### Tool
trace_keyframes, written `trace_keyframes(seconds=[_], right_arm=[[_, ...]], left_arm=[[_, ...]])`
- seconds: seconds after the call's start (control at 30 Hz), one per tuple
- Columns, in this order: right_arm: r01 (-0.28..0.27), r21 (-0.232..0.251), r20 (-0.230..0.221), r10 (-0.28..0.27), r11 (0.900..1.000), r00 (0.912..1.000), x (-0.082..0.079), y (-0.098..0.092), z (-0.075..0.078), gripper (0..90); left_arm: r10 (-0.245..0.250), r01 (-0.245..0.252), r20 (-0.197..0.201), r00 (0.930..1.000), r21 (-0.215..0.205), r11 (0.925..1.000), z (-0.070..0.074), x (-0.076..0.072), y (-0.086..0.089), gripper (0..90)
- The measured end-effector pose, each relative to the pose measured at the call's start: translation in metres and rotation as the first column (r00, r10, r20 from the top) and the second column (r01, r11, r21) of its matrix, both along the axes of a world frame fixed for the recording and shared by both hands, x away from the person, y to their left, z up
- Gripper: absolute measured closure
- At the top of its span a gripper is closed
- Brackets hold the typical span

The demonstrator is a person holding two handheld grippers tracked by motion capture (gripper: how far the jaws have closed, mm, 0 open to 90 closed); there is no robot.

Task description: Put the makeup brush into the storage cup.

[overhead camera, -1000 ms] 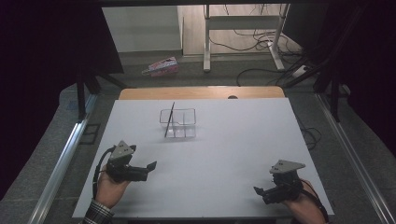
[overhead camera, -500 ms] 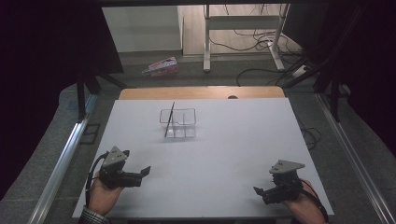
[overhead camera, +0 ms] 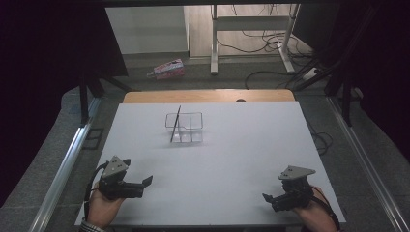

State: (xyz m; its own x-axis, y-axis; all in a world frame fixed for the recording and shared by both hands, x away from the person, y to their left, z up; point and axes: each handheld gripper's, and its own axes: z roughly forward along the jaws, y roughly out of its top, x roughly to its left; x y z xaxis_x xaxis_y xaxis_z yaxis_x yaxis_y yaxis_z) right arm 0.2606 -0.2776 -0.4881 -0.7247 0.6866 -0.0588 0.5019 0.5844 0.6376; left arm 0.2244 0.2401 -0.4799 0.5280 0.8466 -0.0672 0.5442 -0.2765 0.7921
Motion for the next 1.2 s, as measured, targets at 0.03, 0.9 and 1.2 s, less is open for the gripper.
trace_keyframes(seconds=[0.03, 0.9, 1.2], right_arm=[[0.000, 0.000, 0.000, 0.000, 1.000, 1.0000, 0.000, 0.000, 0.000, 0.0], [0.002, -0.005, -0.006, -0.003, 1.000, 1.0000, 0.000, 0.000, -0.001, 0.0], [0.003, -0.007, -0.006, -0.003, 1.000, 1.0000, 0.000, 0.000, -0.001, 0.0]], left_arm=[[0.000, 0.000, 0.000, 1.0000, 0.000, 1.0000, 0.000, 0.000, 0.000, 0.9], [0.052, -0.052, -0.001, 0.9986, 0.022, 0.9984, -0.003, -0.024, 0.020, 0.9], [0.074, -0.074, -0.005, 0.9972, 0.037, 0.9966, -0.005, -0.032, 0.028, 0.9]])
